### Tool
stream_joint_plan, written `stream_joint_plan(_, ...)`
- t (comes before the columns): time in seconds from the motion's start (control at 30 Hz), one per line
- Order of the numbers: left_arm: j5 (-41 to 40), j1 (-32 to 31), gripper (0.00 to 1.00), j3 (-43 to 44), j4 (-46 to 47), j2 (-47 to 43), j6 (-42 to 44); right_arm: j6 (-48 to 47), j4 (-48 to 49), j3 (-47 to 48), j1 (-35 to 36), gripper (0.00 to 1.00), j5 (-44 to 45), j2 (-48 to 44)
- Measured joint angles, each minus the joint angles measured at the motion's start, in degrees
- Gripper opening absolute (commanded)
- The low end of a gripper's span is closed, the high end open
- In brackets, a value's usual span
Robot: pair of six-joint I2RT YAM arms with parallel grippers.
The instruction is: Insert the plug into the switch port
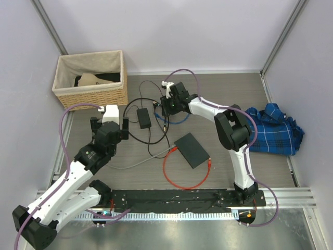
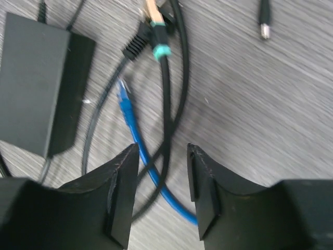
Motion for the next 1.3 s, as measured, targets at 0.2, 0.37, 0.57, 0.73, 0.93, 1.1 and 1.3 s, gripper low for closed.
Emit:
stream_joint_plan(0.2, 0.00, 0.00, 1.00, 0.00, 0.07, 0.00, 0.70, 2.32, 0.83, 2.84, 0.42, 0.12, -0.42, 3.21)
stream_joint_plan(0.37, 0.00, 0.00, 1.00, -0.02, 0.24, -0.13, 0.87, 2.95, -0.17, 4.70, 0.42, 0.01, 0.68, 3.21)
stream_joint_plan(0.57, -0.20, 0.02, 1.00, -0.11, 0.35, -1.64, 0.63, 3.13, -1.88, 6.12, 0.66, 0.01, 3.58, -3.21)
stream_joint_plan(0.73, 0.74, 0.48, 1.00, 0.79, -0.96, -3.48, -5.35, 4.26, 2.27, 2.10, 3.61, 0.01, 9.07, -16.61)
stream_joint_plan(0.93, 5.51, 0.52, 0.96, 6.78, -2.05, -3.74, -19.10, 7.69, 12.22, -14.73, 15.06, 0.01, 21.11, -34.60)
stream_joint_plan(1.1, 13.64, 0.52, 0.92, 7.93, 2.25, -3.15, -27.82, 12.39, 17.99, -28.98, 23.91, 0.01, 33.22, -40.65)
stream_joint_plan(1.3, 22.23, -0.22, 0.90, 7.21, 10.34, 0.61, -34.16, 17.75, 20.98, -37.90, 29.42, 0.01, 44.28, -43.50)
